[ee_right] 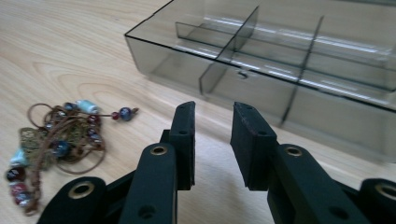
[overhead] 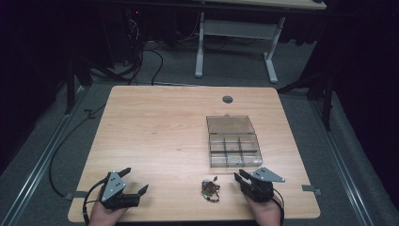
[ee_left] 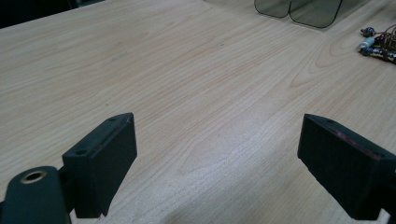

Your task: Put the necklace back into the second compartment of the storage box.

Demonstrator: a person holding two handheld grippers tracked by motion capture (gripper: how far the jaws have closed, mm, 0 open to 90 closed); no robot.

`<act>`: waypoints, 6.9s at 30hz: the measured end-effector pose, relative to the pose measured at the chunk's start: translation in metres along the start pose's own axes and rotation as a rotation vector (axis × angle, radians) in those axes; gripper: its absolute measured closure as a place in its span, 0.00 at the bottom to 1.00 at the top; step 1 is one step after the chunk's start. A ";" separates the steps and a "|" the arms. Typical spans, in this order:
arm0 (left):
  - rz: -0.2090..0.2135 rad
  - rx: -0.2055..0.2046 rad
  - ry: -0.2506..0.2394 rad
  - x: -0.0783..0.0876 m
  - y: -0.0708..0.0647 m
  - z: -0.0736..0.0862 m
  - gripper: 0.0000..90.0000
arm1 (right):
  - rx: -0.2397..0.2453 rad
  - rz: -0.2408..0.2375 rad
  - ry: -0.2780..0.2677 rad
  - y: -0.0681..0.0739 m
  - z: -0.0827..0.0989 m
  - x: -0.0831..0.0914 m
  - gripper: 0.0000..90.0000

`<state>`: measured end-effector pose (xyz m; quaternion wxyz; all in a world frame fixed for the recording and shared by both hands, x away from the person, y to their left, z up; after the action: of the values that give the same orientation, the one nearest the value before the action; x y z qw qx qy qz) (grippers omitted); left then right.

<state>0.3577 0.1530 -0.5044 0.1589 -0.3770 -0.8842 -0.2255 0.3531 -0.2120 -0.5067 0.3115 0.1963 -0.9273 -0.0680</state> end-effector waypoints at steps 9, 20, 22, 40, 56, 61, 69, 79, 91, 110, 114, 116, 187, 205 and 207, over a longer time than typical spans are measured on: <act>0.009 -0.013 0.004 -0.001 -0.002 0.000 0.14 | 0.000 -0.006 0.025 0.001 0.004 -0.003 0.82; 0.018 -0.015 0.000 0.000 -0.003 0.000 0.14 | 0.022 -0.041 0.020 0.014 -0.001 0.001 0.96; 0.021 -0.014 0.001 0.000 -0.003 0.000 0.14 | 0.052 -0.056 0.011 0.025 -0.005 0.003 1.00; 0.025 -0.022 -0.002 -0.001 -0.004 -0.001 0.14 | 0.180 -0.179 0.163 0.102 0.025 -0.028 1.00; 0.026 -0.023 0.001 -0.001 -0.004 -0.001 0.14 | 0.134 -0.077 0.165 0.061 0.030 -0.012 1.00; 0.025 -0.023 0.001 -0.001 -0.004 -0.001 0.14 | 0.094 -0.028 0.149 0.039 0.029 -0.002 1.00; 0.025 -0.024 0.004 -0.001 -0.004 0.000 0.14 | 0.058 0.068 0.119 0.006 0.030 0.014 1.00; 0.022 -0.025 0.007 -0.001 -0.004 0.000 0.14 | 0.074 0.077 0.095 0.008 0.033 0.015 1.00; 0.025 -0.023 0.009 -0.001 -0.004 0.000 0.14 | 0.036 -0.049 0.078 0.028 0.032 0.028 0.88; 0.029 -0.025 0.011 -0.001 -0.004 0.000 0.14 | 0.075 -0.046 0.064 0.031 0.024 0.029 0.90; 0.030 -0.025 0.011 -0.002 -0.004 0.000 0.14 | 0.056 -0.004 0.069 0.017 0.026 0.029 0.90; 0.032 -0.026 0.012 -0.002 -0.005 0.000 0.14 | 0.045 0.020 0.094 0.006 0.032 0.027 0.90; 0.035 -0.030 -0.002 0.000 -0.005 -0.001 0.14 | -0.112 0.122 0.524 -0.035 0.021 0.050 0.40; 0.036 -0.031 0.001 0.000 -0.006 -0.001 0.14 | -0.076 0.107 0.626 -0.025 0.024 0.046 0.24; 0.038 -0.031 0.001 0.000 -0.006 -0.001 0.14 | -0.054 0.106 0.637 -0.026 0.024 0.045 0.24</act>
<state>0.3538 0.1488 -0.5058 0.1578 -0.3958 -0.8733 -0.2363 0.3143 -0.2538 -0.5079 0.5942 0.1506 -0.7900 -0.0115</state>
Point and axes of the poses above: each handheld gripper's, and its own axes: x roughly backward along the jaws, z roughly out of its underside, y roughly to its left, the point moved 10 cm from there along -x, roughly forward along the jaws, and after that the axes turned 13 degrees about -x, right-handed, at the moved point
